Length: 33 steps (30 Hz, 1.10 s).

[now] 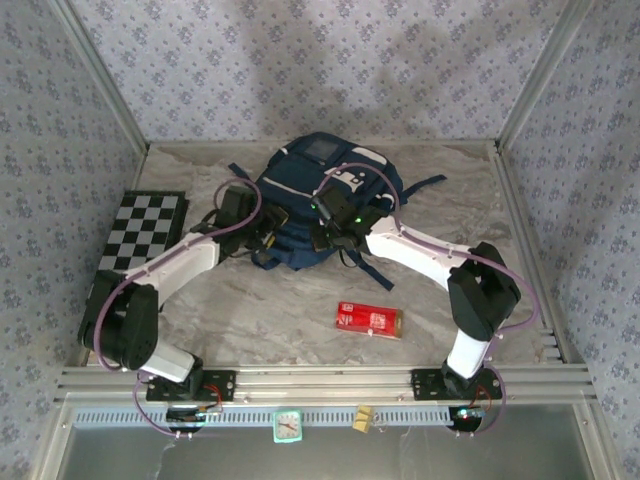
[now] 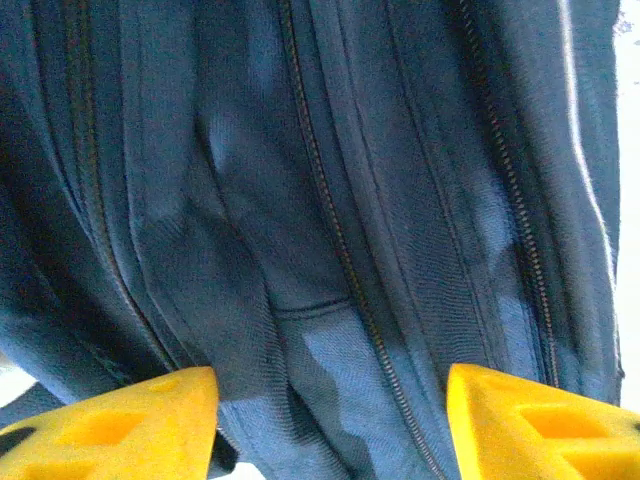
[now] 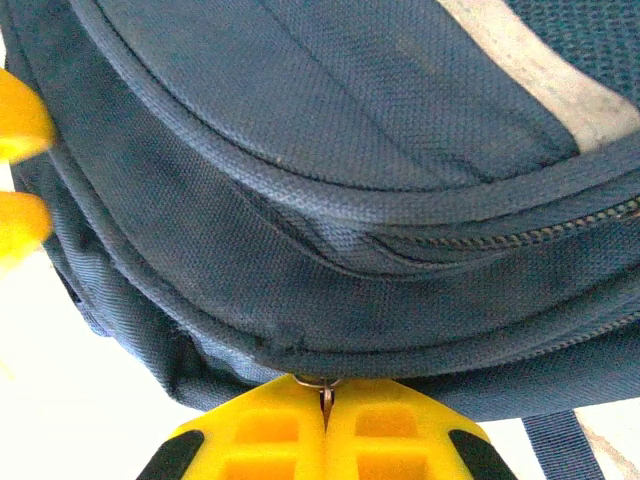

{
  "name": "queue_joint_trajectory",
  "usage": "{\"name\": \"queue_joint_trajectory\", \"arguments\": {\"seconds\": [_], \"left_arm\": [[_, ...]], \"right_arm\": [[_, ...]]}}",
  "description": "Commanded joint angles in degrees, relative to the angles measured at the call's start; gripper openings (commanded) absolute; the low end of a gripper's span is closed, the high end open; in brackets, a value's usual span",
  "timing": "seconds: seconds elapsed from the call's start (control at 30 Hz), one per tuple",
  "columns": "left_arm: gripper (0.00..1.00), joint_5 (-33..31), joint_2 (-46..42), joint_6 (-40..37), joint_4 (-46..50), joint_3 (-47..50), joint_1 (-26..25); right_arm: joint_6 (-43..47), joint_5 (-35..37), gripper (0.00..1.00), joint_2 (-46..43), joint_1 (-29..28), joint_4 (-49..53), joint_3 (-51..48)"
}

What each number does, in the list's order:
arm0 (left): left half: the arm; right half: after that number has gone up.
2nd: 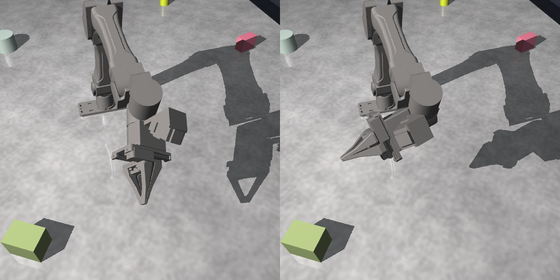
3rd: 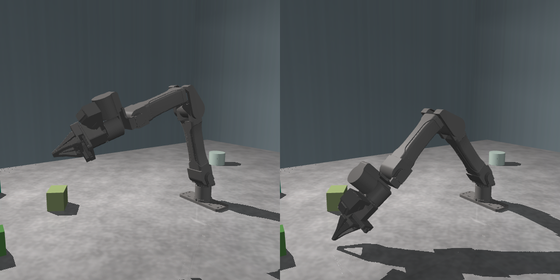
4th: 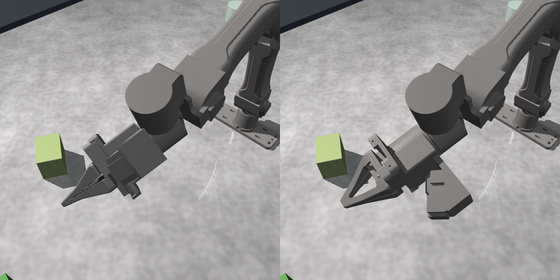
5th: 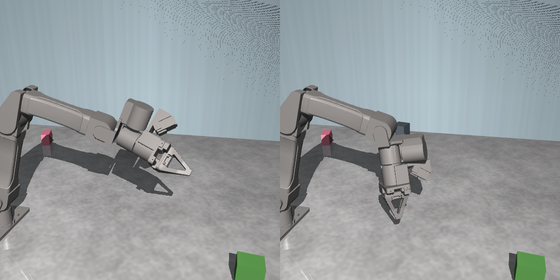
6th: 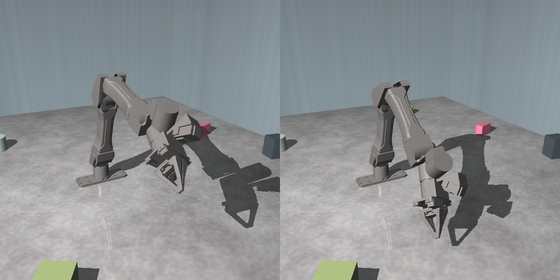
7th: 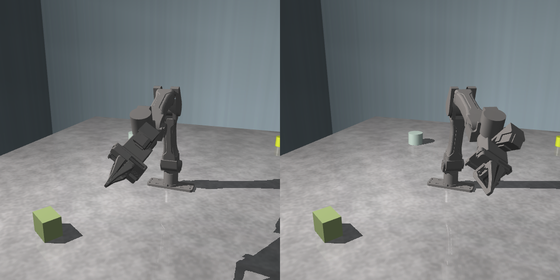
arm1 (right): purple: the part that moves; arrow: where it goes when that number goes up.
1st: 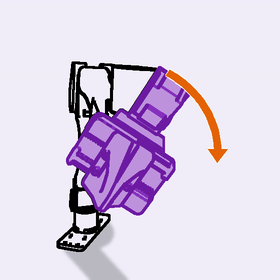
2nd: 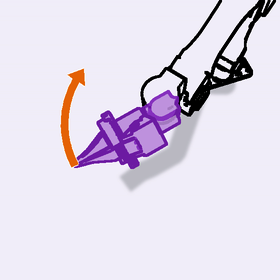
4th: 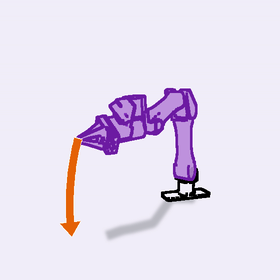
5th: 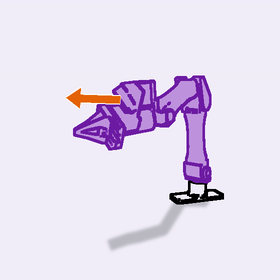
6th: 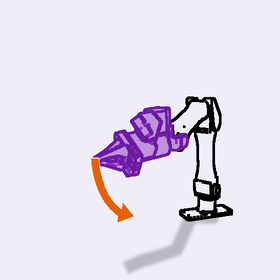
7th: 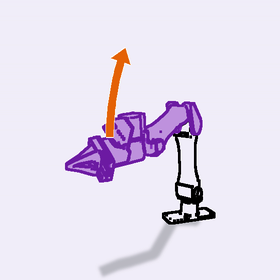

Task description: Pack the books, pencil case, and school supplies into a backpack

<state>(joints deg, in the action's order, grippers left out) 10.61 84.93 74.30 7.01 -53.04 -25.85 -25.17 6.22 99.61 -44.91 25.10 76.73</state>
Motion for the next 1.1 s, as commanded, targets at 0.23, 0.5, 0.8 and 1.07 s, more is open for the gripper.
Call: {"name": "queue_joint_trajectory", "arguments": {"seconds": [0.23,0.5,0.8,1.07], "left_arm": [[0.51,-8.17,2.77,12.57,-4.31,-2.21,-6.09],[0.47,-13.37,5.91,15.50,-7.74,-5.91,-10.78],[0.14,-19.03,6.37,15.71,-6.49,-5.51,-12.19],[0.00,-22.60,2.13,8.81,-5.03,-2.22,-10.53]], "right_arm": [[-0.32,0.81,0.00,1.72,-1.08,-2.22,0.96],[0.55,1.91,0.00,2.91,-2.56,-1.68,2.03],[1.34,3.12,0.00,2.21,-2.83,0.11,3.07],[3.58,8.90,0.00,-1.79,-2.90,5.15,1.89]]}}
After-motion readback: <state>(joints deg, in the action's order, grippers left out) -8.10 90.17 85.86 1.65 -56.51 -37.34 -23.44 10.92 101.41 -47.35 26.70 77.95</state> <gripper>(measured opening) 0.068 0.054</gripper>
